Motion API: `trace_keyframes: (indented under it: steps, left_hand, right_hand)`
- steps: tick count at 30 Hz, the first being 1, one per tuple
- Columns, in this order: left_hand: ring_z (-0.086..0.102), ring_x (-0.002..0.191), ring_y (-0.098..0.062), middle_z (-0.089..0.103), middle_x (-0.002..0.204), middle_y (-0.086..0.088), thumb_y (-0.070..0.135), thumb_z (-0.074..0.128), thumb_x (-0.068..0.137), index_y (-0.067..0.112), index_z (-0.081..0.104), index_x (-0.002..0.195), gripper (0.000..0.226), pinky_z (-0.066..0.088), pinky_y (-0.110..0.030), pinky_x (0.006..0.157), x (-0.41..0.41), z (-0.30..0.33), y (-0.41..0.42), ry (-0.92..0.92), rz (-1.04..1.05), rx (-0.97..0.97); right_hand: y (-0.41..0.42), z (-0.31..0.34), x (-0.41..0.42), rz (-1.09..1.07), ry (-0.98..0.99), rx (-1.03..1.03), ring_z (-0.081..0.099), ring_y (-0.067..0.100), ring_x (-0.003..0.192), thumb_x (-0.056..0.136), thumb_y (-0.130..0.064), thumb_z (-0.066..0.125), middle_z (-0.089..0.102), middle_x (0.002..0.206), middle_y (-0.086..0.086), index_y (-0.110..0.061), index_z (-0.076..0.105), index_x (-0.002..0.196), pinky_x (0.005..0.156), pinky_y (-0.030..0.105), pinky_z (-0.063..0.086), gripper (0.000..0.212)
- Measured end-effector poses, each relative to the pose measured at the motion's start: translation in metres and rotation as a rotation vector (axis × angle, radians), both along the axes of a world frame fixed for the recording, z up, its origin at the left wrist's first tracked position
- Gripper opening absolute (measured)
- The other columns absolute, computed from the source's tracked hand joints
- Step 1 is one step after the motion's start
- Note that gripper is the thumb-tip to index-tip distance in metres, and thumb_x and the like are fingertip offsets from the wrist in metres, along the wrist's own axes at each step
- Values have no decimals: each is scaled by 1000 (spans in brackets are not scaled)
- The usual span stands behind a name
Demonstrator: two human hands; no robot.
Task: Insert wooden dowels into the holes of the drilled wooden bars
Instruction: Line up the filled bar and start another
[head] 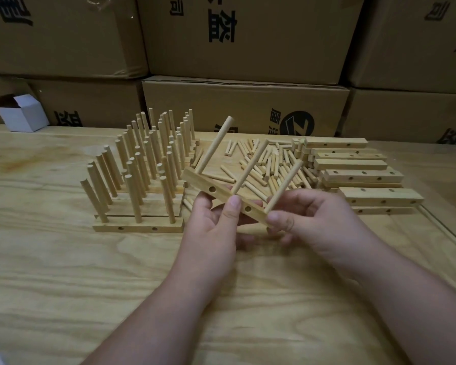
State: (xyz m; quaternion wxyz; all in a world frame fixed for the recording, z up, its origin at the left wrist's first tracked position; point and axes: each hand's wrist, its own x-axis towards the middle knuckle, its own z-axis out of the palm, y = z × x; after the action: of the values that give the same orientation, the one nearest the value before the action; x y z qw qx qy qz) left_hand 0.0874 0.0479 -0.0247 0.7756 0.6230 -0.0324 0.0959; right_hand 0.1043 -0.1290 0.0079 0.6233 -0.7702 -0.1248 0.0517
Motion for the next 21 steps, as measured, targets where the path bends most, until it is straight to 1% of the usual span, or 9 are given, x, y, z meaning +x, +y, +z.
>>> trace_keyframes:
  steps: [2, 3, 7, 11, 14, 16, 18, 19, 21]
  left_hand:
    - [77, 87, -12, 80, 98, 3, 24, 50, 105, 14, 52, 113, 13, 55, -18, 59, 1, -1, 1, -26, 18, 37]
    - [76, 89, -11, 80, 99, 4, 24, 49, 106, 14, 52, 113, 13, 54, -18, 61, 1, -1, 0, -36, 24, 62]
    - [73, 101, -9, 79, 105, 5, 27, 52, 104, 18, 56, 116, 16, 55, -26, 80, 1, -3, -1, -54, 24, 109]
    - [73, 91, -7, 79, 97, 8, 42, 54, 95, 18, 65, 109, 30, 54, -17, 71, 0, -3, -1, -32, -22, 166]
    - [72, 76, -9, 79, 88, -4, 40, 47, 103, 19, 70, 106, 32, 53, -17, 67, -5, -4, -1, 19, -141, 202]
    - [66, 68, -8, 78, 81, -6, 43, 45, 106, 23, 71, 102, 33, 51, -20, 65, -6, -3, -1, 38, -177, 265]
    - [62, 65, -6, 76, 77, 0, 47, 46, 100, 30, 71, 97, 30, 50, -21, 64, -8, -3, -1, 36, -169, 408]
    - [63, 66, -5, 76, 77, 5, 48, 45, 99, 32, 69, 95, 29, 52, -24, 65, -10, -2, -2, 37, -175, 497]
    - [68, 78, -6, 75, 82, 10, 48, 43, 98, 32, 68, 96, 30, 57, -33, 77, -13, 3, -2, 36, -205, 658]
  right_hand:
    - [6, -10, 0, -1, 30, 77, 76, 22, 79, 68, -32, 84, 78, 88, 7, -27, 79, 95, 64, 29, 60, 27]
    - [8, -15, -1, -9, 45, 119, 75, 23, 78, 69, -30, 84, 77, 87, 10, -26, 80, 94, 65, 30, 60, 26]
    - [11, -22, -3, -70, 41, 196, 75, 25, 81, 67, -26, 83, 77, 88, 12, -23, 81, 95, 67, 29, 60, 28]
    - [3, -16, -9, -157, 2, 246, 76, 28, 79, 70, -23, 81, 77, 86, 15, -19, 81, 94, 67, 28, 60, 24]
    - [2, -5, -18, -201, -52, 285, 76, 27, 76, 71, -21, 78, 77, 84, 15, -19, 81, 93, 66, 27, 60, 21]
    - [5, 6, -24, -221, -107, 245, 76, 26, 74, 69, -25, 78, 77, 80, 13, -20, 80, 94, 65, 24, 60, 25]
    - [15, 19, -31, -205, -193, 144, 75, 20, 70, 66, -32, 78, 77, 76, 7, -25, 79, 95, 63, 21, 58, 29]
    - [22, 26, -35, -180, -239, 85, 74, 16, 68, 65, -36, 78, 77, 75, 2, -31, 80, 91, 60, 20, 58, 26]
    - [39, 37, -42, -97, -305, -4, 73, 14, 66, 62, -42, 77, 77, 75, -9, -44, 79, 80, 59, 25, 59, 18]
